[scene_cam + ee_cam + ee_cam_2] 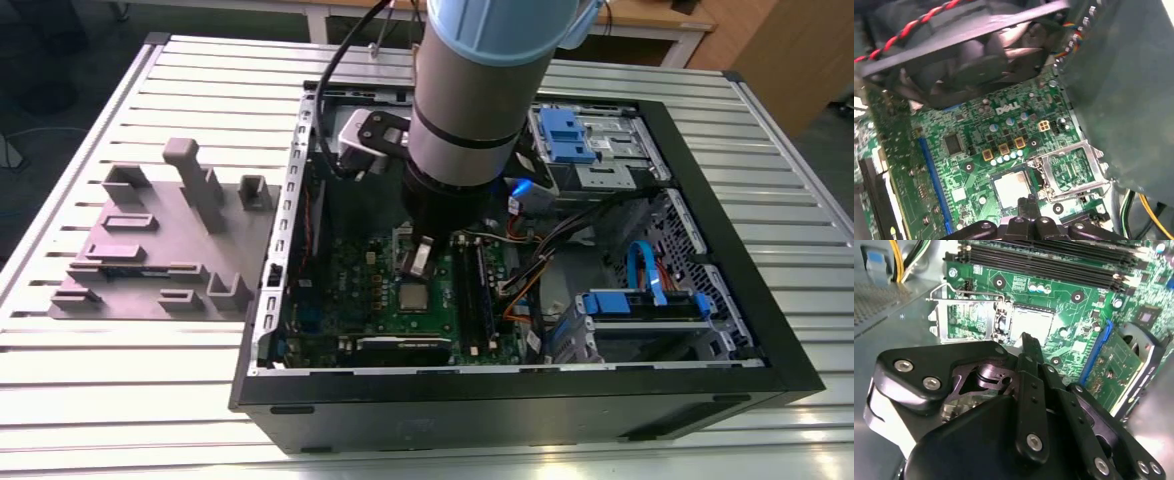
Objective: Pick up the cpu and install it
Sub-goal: 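Close the cpu cover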
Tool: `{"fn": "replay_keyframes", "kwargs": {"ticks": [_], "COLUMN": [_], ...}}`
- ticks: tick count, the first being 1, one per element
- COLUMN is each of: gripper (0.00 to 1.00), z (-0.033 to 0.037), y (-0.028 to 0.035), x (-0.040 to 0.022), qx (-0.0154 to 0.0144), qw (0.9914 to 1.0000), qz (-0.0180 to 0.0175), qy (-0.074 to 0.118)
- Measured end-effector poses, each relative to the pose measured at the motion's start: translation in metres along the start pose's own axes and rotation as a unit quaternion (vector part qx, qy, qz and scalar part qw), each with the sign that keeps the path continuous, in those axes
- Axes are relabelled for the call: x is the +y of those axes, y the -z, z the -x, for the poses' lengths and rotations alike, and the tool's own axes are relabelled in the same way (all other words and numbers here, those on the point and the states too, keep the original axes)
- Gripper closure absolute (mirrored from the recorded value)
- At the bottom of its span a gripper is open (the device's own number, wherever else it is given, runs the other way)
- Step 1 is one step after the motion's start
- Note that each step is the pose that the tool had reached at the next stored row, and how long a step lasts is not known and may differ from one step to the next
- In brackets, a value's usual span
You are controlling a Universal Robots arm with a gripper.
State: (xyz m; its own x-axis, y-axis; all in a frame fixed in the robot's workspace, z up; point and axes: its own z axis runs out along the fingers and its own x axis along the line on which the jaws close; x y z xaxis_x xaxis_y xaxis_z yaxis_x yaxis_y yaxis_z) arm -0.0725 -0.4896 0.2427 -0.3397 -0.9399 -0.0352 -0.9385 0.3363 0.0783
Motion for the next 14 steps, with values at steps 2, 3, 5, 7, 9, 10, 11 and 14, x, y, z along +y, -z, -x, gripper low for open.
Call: {"fn": "replay_keyframes", "kwargs": {"ticks": [2,3,5,7,9,10,11,14], "gripper": [0.89,0.89,0.89,0.89,0.89,0.89,0.89,0.89], "z": [0.0003,0.0006,0.0017,0.0023,0.0025,0.0026,0.0026,0.0025], "y": [0.0000,-0.0001,-0.0004,-0.0008,-0.0022,-0.0030,-0.0036,-0.0050], "x": [-0.0008,-0.0018,-0.0046,-0.0065,-0.0074,-0.0075,-0.0076,-0.0078], "qx": [-0.0019,-0.0048,-0.0148,-0.0275,-0.0356,-0.0373,-0.0382,-0.0402], "qw": [0.99998,0.99996,0.99985,0.99954,0.99927,0.99922,0.99919,0.99896], "qz": [0.0010,0.0020,0.0055,0.0100,0.0127,0.0129,0.0128,0.0117], "qy": [0.006,0.007,0.007,0.008,0.006,0.003,-0.001,-0.018]}}
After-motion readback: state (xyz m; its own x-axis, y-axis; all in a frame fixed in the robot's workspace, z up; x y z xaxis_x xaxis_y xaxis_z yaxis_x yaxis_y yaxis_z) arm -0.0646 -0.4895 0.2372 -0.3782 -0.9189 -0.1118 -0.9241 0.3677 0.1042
